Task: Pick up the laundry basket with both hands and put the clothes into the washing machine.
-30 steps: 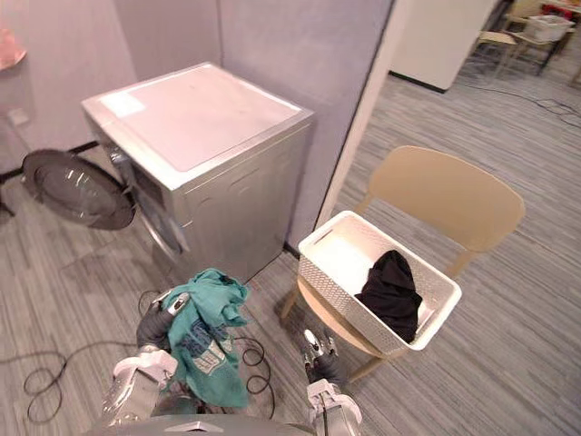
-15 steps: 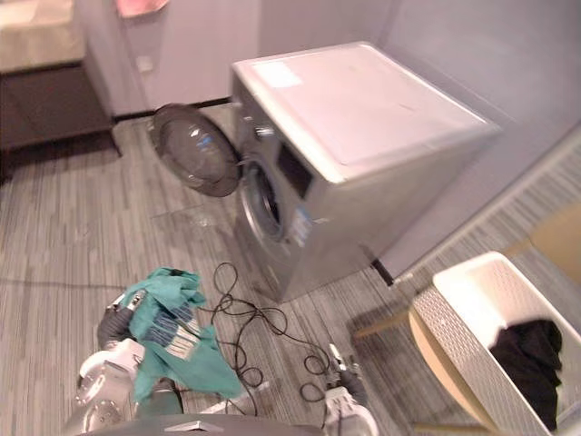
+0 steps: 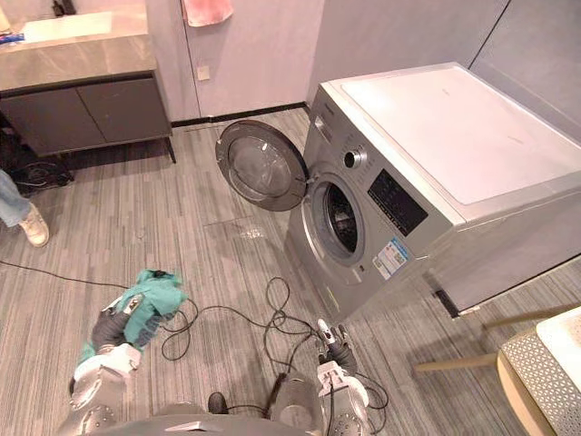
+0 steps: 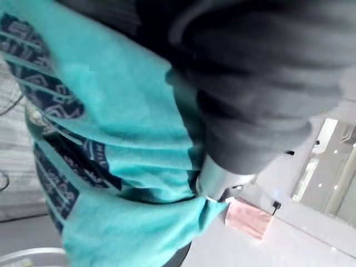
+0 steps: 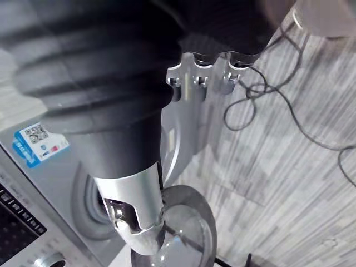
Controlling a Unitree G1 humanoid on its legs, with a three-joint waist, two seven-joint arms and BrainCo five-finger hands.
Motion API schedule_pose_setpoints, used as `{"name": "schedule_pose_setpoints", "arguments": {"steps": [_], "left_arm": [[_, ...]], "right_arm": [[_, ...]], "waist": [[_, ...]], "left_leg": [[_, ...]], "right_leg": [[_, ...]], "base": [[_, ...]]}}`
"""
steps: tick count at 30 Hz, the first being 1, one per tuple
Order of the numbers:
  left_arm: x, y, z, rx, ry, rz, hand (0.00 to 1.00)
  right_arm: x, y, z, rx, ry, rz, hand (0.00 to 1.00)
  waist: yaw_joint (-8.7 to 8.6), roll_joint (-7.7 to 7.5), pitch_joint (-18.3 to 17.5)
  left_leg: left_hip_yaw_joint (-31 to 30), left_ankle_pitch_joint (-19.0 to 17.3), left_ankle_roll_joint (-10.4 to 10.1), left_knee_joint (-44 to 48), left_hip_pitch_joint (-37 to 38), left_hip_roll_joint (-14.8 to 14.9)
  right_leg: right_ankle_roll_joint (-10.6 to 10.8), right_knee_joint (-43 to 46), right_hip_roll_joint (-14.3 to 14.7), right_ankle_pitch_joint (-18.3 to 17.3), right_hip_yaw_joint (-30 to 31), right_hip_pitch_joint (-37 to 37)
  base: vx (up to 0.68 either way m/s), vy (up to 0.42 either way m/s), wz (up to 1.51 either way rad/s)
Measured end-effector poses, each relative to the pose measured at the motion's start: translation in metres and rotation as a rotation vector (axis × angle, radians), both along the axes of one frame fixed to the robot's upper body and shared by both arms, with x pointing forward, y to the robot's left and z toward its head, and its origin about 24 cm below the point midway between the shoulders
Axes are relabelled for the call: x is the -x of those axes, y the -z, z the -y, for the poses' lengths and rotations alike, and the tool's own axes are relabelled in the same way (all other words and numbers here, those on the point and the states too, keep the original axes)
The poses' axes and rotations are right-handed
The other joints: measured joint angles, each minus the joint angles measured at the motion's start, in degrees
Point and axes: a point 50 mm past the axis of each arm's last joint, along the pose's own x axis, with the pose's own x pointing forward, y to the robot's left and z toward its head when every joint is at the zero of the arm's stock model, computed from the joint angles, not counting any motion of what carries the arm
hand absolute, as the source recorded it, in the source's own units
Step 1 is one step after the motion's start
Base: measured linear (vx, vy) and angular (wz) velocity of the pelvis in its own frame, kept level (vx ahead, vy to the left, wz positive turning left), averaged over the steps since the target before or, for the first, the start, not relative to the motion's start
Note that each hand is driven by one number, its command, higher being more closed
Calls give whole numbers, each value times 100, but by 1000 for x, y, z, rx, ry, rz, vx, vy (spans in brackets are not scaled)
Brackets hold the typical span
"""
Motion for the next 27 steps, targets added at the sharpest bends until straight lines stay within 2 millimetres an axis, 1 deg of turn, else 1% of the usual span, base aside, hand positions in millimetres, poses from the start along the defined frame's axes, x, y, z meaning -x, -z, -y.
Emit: {"name": "schedule_pose_setpoints", "arguments": {"steps": [1, 2, 3, 4, 5, 6, 7, 8, 9, 10, 11, 12, 13, 14, 15, 16, 17, 18, 19, 20, 21, 22, 23, 24, 25, 26, 27], "left_arm": [[-3, -1, 7, 14, 20, 10, 100], [-6, -2, 13, 24, 38, 15, 100], [-8, -3, 18, 30, 59, 18, 100], [-8, -3, 22, 36, 74, 17, 100], [-8, -3, 32, 51, 111, 22, 100], [-10, -5, 36, 59, 133, 33, 100], [-13, -7, 40, 66, 147, 46, 100], [-12, -7, 44, 84, 169, 51, 100], [-8, -5, 43, 99, 167, 42, 100], [-7, -4, 43, 107, 161, 37, 100], [-4, -2, 41, 107, 154, 29, 100], [-5, -4, 41, 106, 154, 36, 100], [-5, -6, 41, 105, 154, 44, 100], [-7, -9, 40, 101, 151, 60, 100], [-8, -11, 36, 95, 139, 71, 100], [-9, -11, 34, 92, 131, 71, 100], [-10, -12, 30, 83, 120, 74, 100], [-11, -13, 30, 83, 119, 78, 100], [-17, -16, 31, 84, 126, 98, 100], [-23, -21, 33, 83, 134, 122, 100], [-25, -22, 34, 82, 139, 128, 100], [-24, -21, 36, 88, 144, 123, 100], [-25, -16, 31, 65, 148, 100, 100], [-25, -8, 32, 60, 164, 55, 100], [-24, -7, 34, 58, 172, 50, 100], [-23, -6, 38, 63, 187, 49, 100], [-23, -7, 42, 65, 204, 52, 100]], "right_arm": [[-1, -1, -1, 1, -4, 8, 0], [-2, -3, -2, 2, -8, 12, 0], [-1, -5, -3, 3, -10, 20, 0], [1, -6, -3, 2, -4, 24, 0], [4, -8, -3, -2, 10, 33, 0], [4, -10, -4, -18, 24, 43, 0], [3, -12, -5, -25, 26, 53, 0], [3, -21, -4, -34, 43, 97, 0], [2, -25, -4, -36, 52, 120, 0], [1, -27, -4, -34, 55, 130, 0], [0, -28, -4, -33, 58, 133, 0], [-2, -30, -6, -35, 51, 140, 0], [-4, -31, -9, -37, 42, 145, 0], [-8, -35, -16, -48, 15, 167, 0], [-11, -37, -26, -72, -19, 178, 0], [-12, -37, -31, -84, -35, 184, 0], [-18, -40, -40, -98, -75, 202, 0], [-20, -42, -44, -101, -90, 211, 0], [-27, -45, -48, -104, -110, 231, 0], [-33, -43, -50, -105, -123, 231, 0], [-33, -39, -51, -108, -127, 210, 0], [-33, -33, -53, -114, -140, 182, 0], [-33, -28, -59, -128, -174, 151, 0], [-27, -26, -58, -133, -174, 135, 0], [-25, -24, -56, -132, -168, 130, 0], [-21, -22, -53, -131, -156, 121, 0], [-16, -19, -50, -130, -143, 110, 0]], "waist": [[2, -3, -14], [-40, -7, -17], [-107, 21, -8], [-145, 73, -16], [-174, 250, -70], [-198, 219, -44], [-192, 237, -27], [-103, 354, 16], [-48, 418, 12], [-19, 468, 21], [48, 515, 8], [85, 532, -5], [97, 531, -12], [128, 498, -7], [119, 343, 0], [127, 242, -9], [130, -4, -23], [136, -97, -51], [149, -171, -46], [172, -183, -20], [197, -173, -15], [317, 139, 11], [321, -114, 30], [296, -144, 3], [258, -132, -10], [220, -85, -48], [208, -99, -114]], "left_leg": [[48, -19, -100, -54, 65, -14], [42, -120, -177, -24, 141, -22], [0, -293, -208, 83, 237, -6], [-13, -438, -234, 188, 317, 53], [36, -703, -383, 848, 313, 268], [107, -818, -487, 2682, -244, 565], [104, -608, -518, 3735, -581, 789], [-33, -89, -533, 5960, -1241, 1367], [-134, 33, -517, 6674, -1435, 1606], [-208, 42, -528, 6949, -1497, 1704], [-283, 21, -503, 6977, -1590, 1812], [-259, -17, -446, 6706, -1738, 1851], [-170, -52, -391, 6544, -1793, 1839], [65, -230, -270, 6165, -1784, 1740], [98, -581, -189, 5790, -1791, 1477], [102, -741, -175, 5620, -1794, 1339], [-15, -1008, -210, 5269, -1850, 1009], [-215, -1105, -238, 5129, -1965, 830], [-865, -1177, -387, 4986, -2278, 494], [-1632, -1181, -683, 4761, -2498, 302], [-2058, -1104, -856, 4474, -2495, 314], [-2718, -961, -1302, 3136, -1958, 749], [-2378, -1049, -1239, 3384, -1876, 529], [-2102, -1196, -1023, 3380, -1683, 365], [-1976, -1206, -956, 3317, -1625, 292], [-1718, -1161, -846, 3116, -1541, 165], [-1496, -1097, -726, 2953, -1491, 45]], "right_leg": [[-94, -569, 171, 132, -141, -5], [-124, -805, 269, 249, -69, 42], [-207, -933, 400, 320, 143, 144], [-290, -986, 496, 302, 262, 254], [-318, -1138, 676, 163, 263, 586], [-396, -1067, 628, -51, 256, 847], [-486, -1076, 641, -94, 243, 1029], [-756, -1044, 766, -247, 345, 1516], [-749, -1092, 857, -337, 498, 1785], [-705, -1149, 884, -385, 629, 1980], [-659, -1291, 887, -410, 879, 2252], [-611, -1429, 862, -401, 1114, 2375], [-594, -1455, 829, -403, 1164, 2404], [-571, -1483, 794, -394, 1508, 2400], [-423, -1526, 683, -404, 1938, 2418], [-364, -1551, 595, -408, 2103, 2413], [-254, -1619, 393, -413, 2547, 2389], [-205, -1680, 301, -399, 2840, 2360], [-189, -1787, 172, -396, 3295, 2309], [-94, -1824, 39, -409, 3590, 2269], [30, -1805, 2, -435, 3755, 2234], [870, -1765, 29, -665, 4210, 2247], [1209, -1709, -246, -811, 4538, 2304], [1295, -1675, -379, -827, 4913, 2332], [1288, -1638, -382, -791, 5035, 2302], [1261, -1525, -363, -711, 5215, 2126], [1234, -1405, -348, -573, 5306, 1907]], "base": [[397, -36, -17], [350, -33, -4], [314, -31, 8], [379, -34, 10], [484, -35, 9], [562, -44, 6], [541, -22, -20], [524, 3, -53], [449, 34, -73], [436, 66, -91], [428, 105, -104], [407, 132, -104], [401, 198, -107], [392, 265, -110], [397, 285, -115], [387, 315, -124], [309, 257, -108], [382, 359, -130], [375, 415, -123], [371, 450, -131], [421, 619, -187], [315, 532, -168], [362, 639, -167], [216, 397, -72], [339, 551, -66], [270, 425, -59], [300, 480, -67]]}}
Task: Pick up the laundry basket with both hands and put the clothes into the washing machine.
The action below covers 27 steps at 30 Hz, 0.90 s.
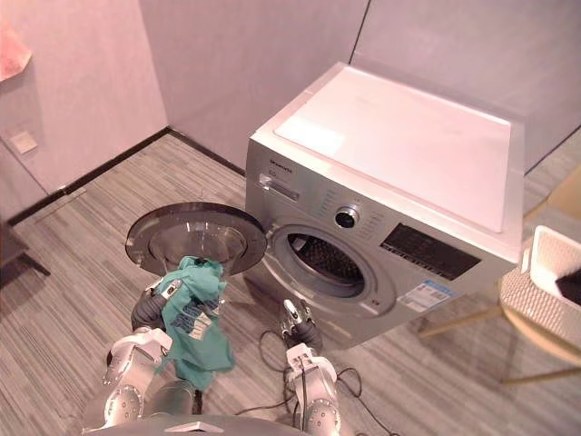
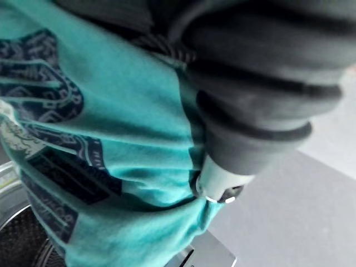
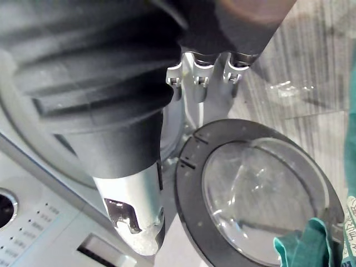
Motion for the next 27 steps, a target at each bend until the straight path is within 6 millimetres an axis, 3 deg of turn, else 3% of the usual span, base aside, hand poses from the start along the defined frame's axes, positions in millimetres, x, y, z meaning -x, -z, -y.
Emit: {"name": "schedule_pose_setpoints", "arguments": {"steps": [2, 5, 7, 9, 10, 12, 14, 15, 16, 17, 21, 23, 24, 25, 26, 27], "left_arm": [[1, 0, 4, 3, 16, -1, 100], [2, 1, 1, -11, 18, -3, 100], [2, 1, -3, -19, 1, 2, 100], [3, 1, -9, -27, -21, 2, 100], [4, 2, -10, -28, -24, -2, 100], [6, 4, -12, -34, -26, -9, 100], [5, 8, -15, -40, -26, -27, 100], [5, 11, -13, -33, -28, -37, 100], [5, 13, -10, -18, -28, -45, 100], [3, 13, -7, -9, -24, -45, 100], [-6, 13, -6, -12, -17, -33, 100], [-7, 14, -8, -12, -26, -34, 100], [-4, 15, -8, -11, -30, -44, 100], [-3, 16, -8, -11, -28, -46, 100], [0, 18, -9, -11, -29, -57, 100], [6, 22, -11, -14, -32, -76, 100]], "right_arm": [[1, 1, 3, -1, 8, 0, 0], [8, 5, 5, -1, 11, -20, 0], [13, 7, 10, 27, 20, -38, 0], [16, 10, 14, 37, 34, -51, 0], [16, 11, 14, 36, 32, -57, 0], [15, 16, 16, 42, 26, -78, 0], [11, 24, 18, 49, 16, -109, 0], [11, 25, 23, 60, 21, -118, 0], [6, 22, 29, 78, 27, -102, 0], [5, 21, 38, 105, 34, -98, 0], [11, 22, 52, 148, 68, -110, 0], [10, 21, 49, 146, 62, -108, 0], [13, 23, 48, 141, 65, -115, 0], [15, 23, 47, 138, 67, -118, 0], [17, 21, 46, 136, 69, -112, 0], [19, 18, 48, 140, 76, -98, 0]], "waist": [[21, 103, -21], [69, 200, -45], [-81, 354, -58], [-203, 366, -106], [-197, 363, -110], [-139, 348, -126], [-172, 394, -119], [-167, 537, -80], [-151, 719, -74], [-169, 803, -87], [-290, 792, -69], [-252, 742, -44], [-250, 724, 6], [-253, 716, 73], [-172, 706, 190], [-17, 628, 254]], "left_leg": [[431, 17, 197, -113, 126, -101], [1065, -18, 333, -628, 771, -122], [1355, -76, 465, -1086, 1338, 38], [1596, -73, 460, -1360, 1563, 156], [1696, -67, 444, -1430, 1625, 209], [2035, -51, 264, -1568, 1748, 323], [2177, -58, 31, -1645, 1814, 504], [2174, -4, -65, -1698, 1843, 601], [2171, 155, -292, -1876, 1875, 673], [2115, 382, -367, -2079, 1965, 658], [1673, 833, -459, -2001, 2210, 817], [1503, 940, -293, -1107, 1963, 1030], [1373, 1136, 153, -217, 1634, 1214], [1326, 1329, 461, 273, 1458, 1328], [1300, 1965, 1021, 1177, 1142, 1560], [1127, 2175, 829, 1904, 813, 1667]], "right_leg": [[-95, 271, -3, 188, 192, -376], [-210, 1598, 95, 592, 243, -1131], [-200, 2744, 195, 628, -647, -1781], [-421, 2893, 111, 510, -1732, -2204], [-469, 2761, 108, 488, -1995, -2267], [-661, 1972, 161, 524, -2512, -2449], [-900, 628, 395, 1152, -2841, -2399], [-977, 468, 523, 1347, -2920, -2361], [-1070, 264, 681, 1746, -2989, -2371], [-1112, 187, 763, 1870, -2960, -2357], [-1098, 275, 845, 1853, -3136, -1958], [-1143, 253, 904, 1672, -3227, -1665], [-1180, 117, 942, 1519, -3394, -1391], [-1200, 2, 998, 1436, -3464, -1187], [-1299, -252, 1091, 1228, -3482, -764], [-1443, -498, 1122, 960, -3487, -455]], "base": [[243, 361, -112], [158, 202, -125], [96, 86, -86], [99, 17, -61], [141, -55, -84], [126, -90, -89], [148, -137, -85], [185, -170, -92], [223, -185, -79], [253, -193, -62], [168, -140, 17], [235, -225, 22], [195, -209, 27], [174, -218, 24], [184, -218, 3], [186, -205, -12]]}}
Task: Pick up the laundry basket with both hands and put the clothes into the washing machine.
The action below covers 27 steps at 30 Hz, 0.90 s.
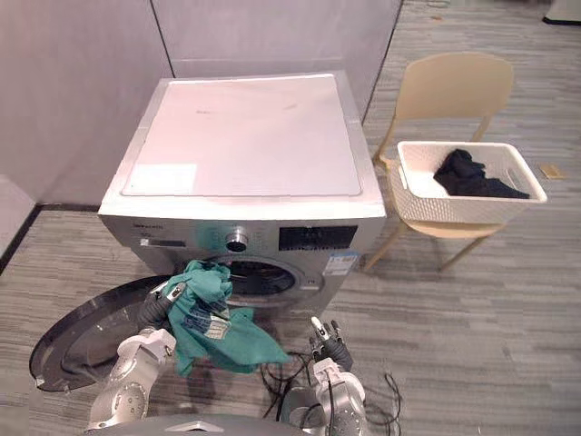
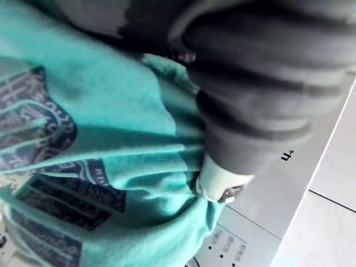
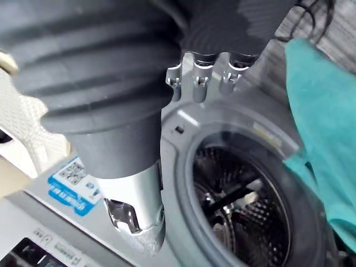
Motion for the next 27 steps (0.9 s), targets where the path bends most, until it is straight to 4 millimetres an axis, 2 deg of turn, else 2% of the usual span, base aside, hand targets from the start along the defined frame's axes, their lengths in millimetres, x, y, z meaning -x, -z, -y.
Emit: {"name": "schedule_pose_setpoints", "arguments": {"steps": [1, 2, 3, 4, 5, 7, 8, 9, 10, 11, 12, 13, 16, 18, 22, 24, 27], "left_arm": [[2, 1, 1, 3, 3, -7, 100], [5, 3, 4, 11, 18, -19, 100], [5, 4, 6, 16, 31, -24, 100], [5, 4, 6, 17, 33, -24, 100], [6, 4, 6, 19, 36, -25, 100], [8, 5, 6, 21, 42, -28, 100], [11, 6, 7, 22, 50, -32, 100], [12, 7, 8, 24, 53, -36, 100], [16, 8, 10, 25, 62, -42, 100], [16, 9, 11, 22, 74, -50, 100], [16, 9, 11, 16, 84, -49, 100], [11, 4, 11, -3, 109, -18, 100], [10, -1, 8, -25, 133, 3, 100], [6, -5, 6, -40, 143, 26, 100], [-5, -26, 9, -24, 133, 120, 100], [-10, -35, 13, -19, 148, 158, 100], [-16, -39, 20, -14, 175, 181, 100]], "right_arm": [[0, 0, 1, 3, 1, 2, 0], [-2, -2, 9, 25, 10, 4, 0], [-5, -5, 15, 40, 25, 19, 0], [-6, -6, 16, 45, 26, 23, 0], [-7, -6, 17, 54, 19, 22, 0], [-7, -5, 17, 60, 10, 17, 0], [-6, -2, 16, 61, -2, 3, 0], [-4, -1, 17, 60, -5, -5, 0], [0, 1, 15, 55, -14, -22, 0], [3, 4, 12, 53, -29, -38, 0], [4, 5, 10, 57, -41, -44, 0], [6, 7, 6, 57, -55, -56, 0], [8, 9, -7, 11, -71, -56, 0], [3, 5, -12, 4, -106, -23, 0], [-10, -11, -14, 25, -143, 57, 0], [-17, -26, -17, 33, -166, 133, 0], [-24, -39, -22, 31, -187, 198, 0]], "waist": [[58, 13, -10], [82, 83, 1], [52, 80, 5], [58, 64, 15], [95, 36, 33], [123, 39, 29], [140, 93, -7], [134, 134, -28], [135, 227, -53], [77, 226, -68], [47, 194, -63], [20, 8, 58], [88, -255, 258], [74, -357, 494], [90, -300, 926], [80, -337, 1103], [130, -475, 1310]], "left_leg": [[-87, -249, -201, 253, -164, 18], [-115, -705, -423, 474, -493, 39], [-77, -1020, -548, 220, -755, -20], [-78, -1121, -625, -21, -813, -83], [-118, -1253, -783, -766, -809, -219], [-399, -1289, -899, -2228, -634, -560], [-636, -930, -963, -3310, -394, -728], [-681, -660, -987, -3592, -349, -747], [-702, -399, -1056, -3719, -269, -724], [-738, -590, -1144, -3809, -184, -745], [-715, -591, -1136, -3822, -188, -798], [-695, -601, -1115, -3818, -198, -897], [-578, -690, -972, -3653, -235, -973], [-584, -932, -823, -2948, -655, -958], [-595, -1600, -819, -1496, -1602, -654], [-645, -2146, -825, -786, -2099, -522], [-767, -2531, -795, 133, -2821, -477]], "right_leg": [[-51, -64, 0, -144, -35, 83], [-70, -185, 7, -198, -47, 158], [-68, -243, -49, -191, -38, 216], [-68, -260, -88, -188, -22, 243], [-68, -268, -149, -188, 58, 314], [-43, -212, -251, -173, 97, 327], [56, -128, -257, -126, 198, 262], [139, -113, -218, -164, 251, 255], [414, -75, -131, -343, 411, 268], [484, 87, -172, -398, 481, 214], [487, 224, -244, -399, 533, 136], [563, 520, -412, -429, 575, -48], [634, 1068, -575, -472, 683, -326], [781, 1824, -714, -602, 690, -751], [803, 2968, -697, -1032, 664, -1466], [805, 3757, -734, -1433, 659, -1944], [801, 4653, -872, -1827, 656, -2573]], "base": [[204, -196, -26], [195, -161, -13], [205, -140, -6], [192, -69, -3], [181, -17, -20], [179, 37, -36], [125, 58, -42], [220, 154, -59], [191, 137, -41], [253, 215, -29], [149, 172, -3], [110, 188, 2], [40, 93, -5], [-40, 9, 9], [-145, -16, 6], [-163, 4, 11], [-140, 10, 11]]}}
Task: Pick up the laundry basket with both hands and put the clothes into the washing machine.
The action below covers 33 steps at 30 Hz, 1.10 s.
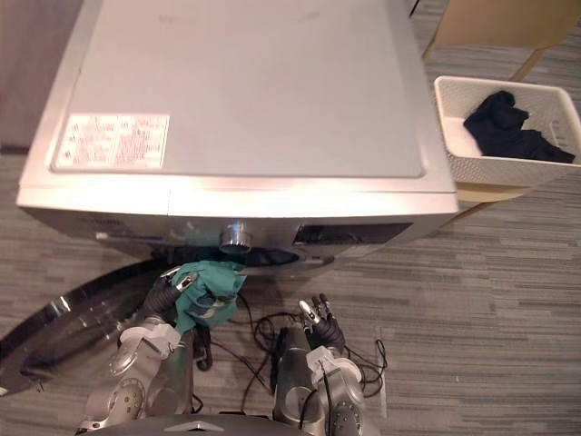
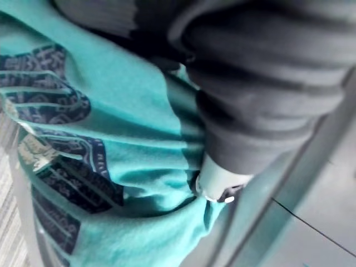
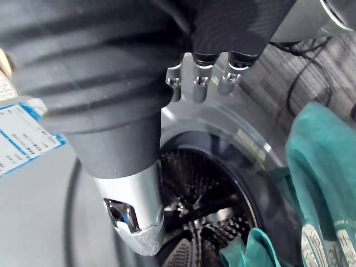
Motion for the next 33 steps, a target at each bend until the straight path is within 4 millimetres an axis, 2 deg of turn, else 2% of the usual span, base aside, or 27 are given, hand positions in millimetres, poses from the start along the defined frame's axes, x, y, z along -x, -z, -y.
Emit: {"name": "schedule_pose_setpoints", "arguments": {"steps": [3, 6, 9, 10, 12, 16, 17, 20, 23, 29, 30, 33], "left_arm": [[-8, -6, 5, 3, 16, 29, 100], [-18, -15, 8, 0, 18, 63, 100], [-34, -30, 11, -6, 20, 121, 100], [-43, -40, 14, -8, 24, 160, 100], [-54, -53, 15, -12, 17, 202, 100], [-83, -94, 6, -24, -58, 335, 100], [-94, -111, 0, -27, -103, 392, 100], [-112, -138, -7, -33, -148, 468, 100], [-125, -141, -7, -24, -153, 448, 100], [-165, -187, -31, -62, -203, 478, 100], [-172, -199, -34, -64, -209, 490, 100], [-190, -250, -40, -81, -213, 558, 100]], "right_arm": [[-7, -8, -4, -11, -13, 40, 0], [-13, -12, -5, -37, -4, 63, 0], [-20, -27, -5, -60, 20, 129, 0], [-23, -35, -4, -64, 33, 164, 0], [-24, -40, -3, -61, 49, 182, 0], [-30, -46, -1, -86, 74, 218, 0], [-33, -50, -1, -94, 82, 242, 0], [-40, -56, 0, -95, 90, 277, 0], [-43, -59, 0, -115, 105, 294, 0], [-58, -67, -2, -129, 102, 334, 0], [-60, -68, -1, -129, 106, 340, 0], [-64, -67, 3, -127, 127, 338, 0]], "waist": [[29, -19, 254], [116, -55, 345], [128, -70, 498], [122, -77, 514], [123, -91, 587], [97, -145, 660], [55, -182, 681], [-8, -204, 696], [-28, -211, 698], [-185, -291, 736], [-223, -307, 744], [-372, -378, 771]], "left_leg": [[-134, -158, 66, 675, -623, -1], [-132, -240, 120, 1031, -1156, 1], [-128, -258, 90, 1367, -1744, 63], [-127, -249, 92, 1515, -2087, 107], [-127, -230, 94, 1638, -2327, 142], [-136, -98, 75, 1811, -2933, 250], [-129, -59, 88, 1865, -3105, 281], [-132, 11, 111, 1919, -3393, 346], [-126, 48, 108, 1920, -3525, 403], [23, 95, 102, 1885, -3700, 649], [24, 105, 96, 1875, -3726, 681], [14, 176, 107, 1814, -3860, 697]], "right_leg": [[-20, 662, -110, -188, -3, -529], [-53, 1029, -175, -405, 74, -1051], [-63, 1369, -168, -587, 175, -1656], [-66, 1468, -157, -772, 193, -1964], [-56, 1576, -156, -883, 204, -2202], [-73, 1766, -93, -895, 238, -2833], [-73, 1830, -41, -896, 311, -3043], [-75, 1859, 47, -891, 362, -3342], [-83, 1852, 104, -850, 372, -3495], [-96, 1749, 338, -636, 511, -3847], [-96, 1721, 362, -612, 506, -3876], [-95, 1664, 395, -540, 490, -4001]], "base": [[-140, 18, 11], [-127, 11, -1], [-133, 9, -11], [-104, -10, -15], [-86, -22, -14], [-77, -38, -12], [-75, -51, -11], [-50, -34, -12], [-23, -31, -10], [-18, -27, -24], [-20, -22, -20], [-15, -22, -4]]}}
